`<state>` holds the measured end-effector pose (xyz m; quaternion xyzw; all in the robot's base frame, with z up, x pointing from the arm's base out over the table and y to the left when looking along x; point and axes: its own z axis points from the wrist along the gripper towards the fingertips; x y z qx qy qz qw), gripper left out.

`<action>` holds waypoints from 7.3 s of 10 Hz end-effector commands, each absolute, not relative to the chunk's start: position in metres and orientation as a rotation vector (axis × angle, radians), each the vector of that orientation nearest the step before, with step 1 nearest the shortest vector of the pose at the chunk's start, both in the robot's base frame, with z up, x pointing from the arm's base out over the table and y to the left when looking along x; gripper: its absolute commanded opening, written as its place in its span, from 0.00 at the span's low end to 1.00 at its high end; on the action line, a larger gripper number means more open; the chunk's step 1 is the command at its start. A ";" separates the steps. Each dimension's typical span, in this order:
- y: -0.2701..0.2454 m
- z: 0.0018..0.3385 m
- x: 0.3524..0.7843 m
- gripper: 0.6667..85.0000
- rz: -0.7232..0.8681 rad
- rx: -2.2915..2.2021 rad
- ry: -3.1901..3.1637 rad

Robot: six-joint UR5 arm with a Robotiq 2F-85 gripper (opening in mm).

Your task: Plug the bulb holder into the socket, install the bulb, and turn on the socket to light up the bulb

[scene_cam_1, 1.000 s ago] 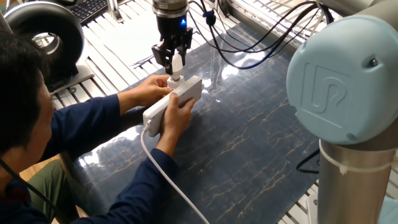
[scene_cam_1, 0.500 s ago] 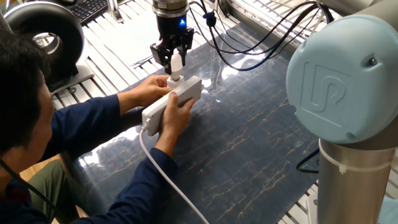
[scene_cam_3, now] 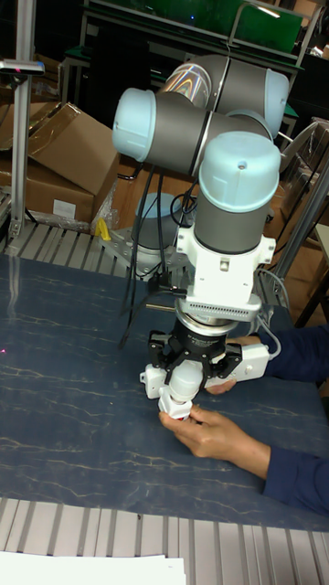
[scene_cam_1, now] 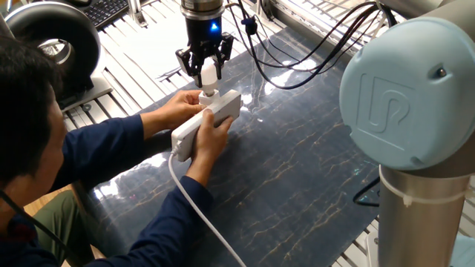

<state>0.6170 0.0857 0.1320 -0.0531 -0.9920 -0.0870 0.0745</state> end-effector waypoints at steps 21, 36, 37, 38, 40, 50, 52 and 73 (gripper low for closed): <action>0.073 0.131 0.633 0.69 -0.195 0.052 -3.030; 0.073 0.139 0.639 0.71 -0.157 0.655 -3.072; 0.070 0.139 0.640 0.71 -0.138 0.708 -3.066; 0.071 0.138 0.641 0.71 -0.137 0.747 -3.067; 0.069 0.132 0.641 0.72 -0.120 0.884 -3.055; 0.076 0.133 0.638 0.74 -0.098 1.381 -2.926; 0.081 0.132 0.639 0.73 -0.093 1.554 -2.865; 0.062 0.133 0.631 0.29 0.043 1.942 -2.605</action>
